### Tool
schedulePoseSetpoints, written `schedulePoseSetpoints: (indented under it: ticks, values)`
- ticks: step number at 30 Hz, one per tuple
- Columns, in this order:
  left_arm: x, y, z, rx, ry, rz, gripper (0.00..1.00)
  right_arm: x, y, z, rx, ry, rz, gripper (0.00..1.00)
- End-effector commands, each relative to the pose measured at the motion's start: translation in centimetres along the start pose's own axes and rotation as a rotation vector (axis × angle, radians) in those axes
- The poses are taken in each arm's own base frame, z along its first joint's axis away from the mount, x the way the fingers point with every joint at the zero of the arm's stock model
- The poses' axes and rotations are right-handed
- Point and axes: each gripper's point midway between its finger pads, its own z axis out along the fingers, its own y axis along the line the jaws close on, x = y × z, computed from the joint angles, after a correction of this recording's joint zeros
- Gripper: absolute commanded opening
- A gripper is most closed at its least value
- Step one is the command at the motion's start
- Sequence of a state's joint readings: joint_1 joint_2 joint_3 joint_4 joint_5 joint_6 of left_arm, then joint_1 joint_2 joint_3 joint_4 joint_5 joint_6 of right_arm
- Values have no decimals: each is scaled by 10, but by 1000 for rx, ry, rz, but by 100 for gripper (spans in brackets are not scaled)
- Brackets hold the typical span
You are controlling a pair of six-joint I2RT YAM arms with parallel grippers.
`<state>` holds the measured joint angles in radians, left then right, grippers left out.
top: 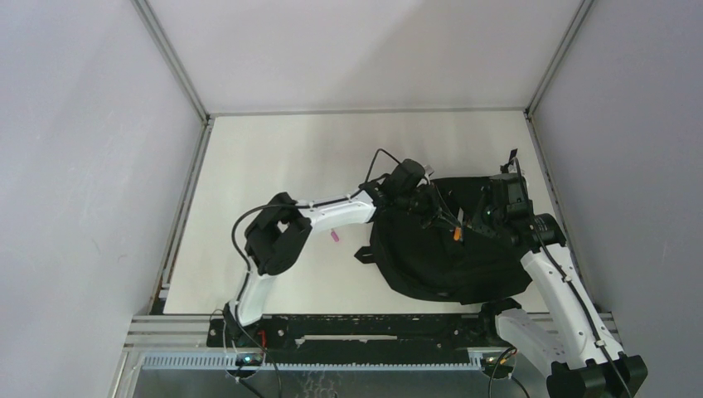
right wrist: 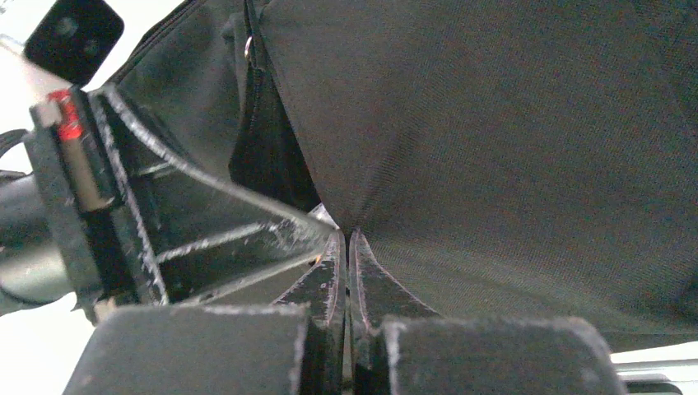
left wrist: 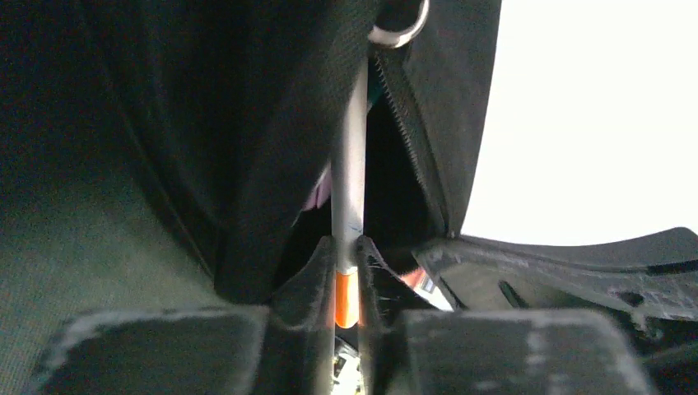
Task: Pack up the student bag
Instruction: Place the stationery in the student bag, then pick up the stationery from the center of the board.
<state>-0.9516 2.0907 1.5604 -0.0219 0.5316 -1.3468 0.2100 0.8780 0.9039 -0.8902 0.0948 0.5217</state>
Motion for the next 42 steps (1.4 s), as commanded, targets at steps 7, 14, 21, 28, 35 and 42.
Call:
schedulePoseSetpoints:
  ticks: [7, 14, 21, 28, 35, 42]
  values:
    - [-7, -47, -5, 80, -16, 218, 71, -14, 6, -11, -28, -55, 2, 0]
    - [19, -33, -53, 18, -29, 365, 58, -14, 6, -9, -22, -50, 1, 0]
    - [46, -15, -114, -45, -65, 517, 47, -14, 7, -7, -21, -45, -2, 0]
    - [-17, 95, -188, -452, -342, 385, 55, -13, 8, -6, -25, -44, 0, 0]
    - [-66, 187, -260, -844, -576, 230, 79, -12, 10, -7, -29, -45, -7, 0]
    - [-82, 239, -256, -1009, -571, 112, 75, -11, 9, -9, -29, -43, -5, 0]
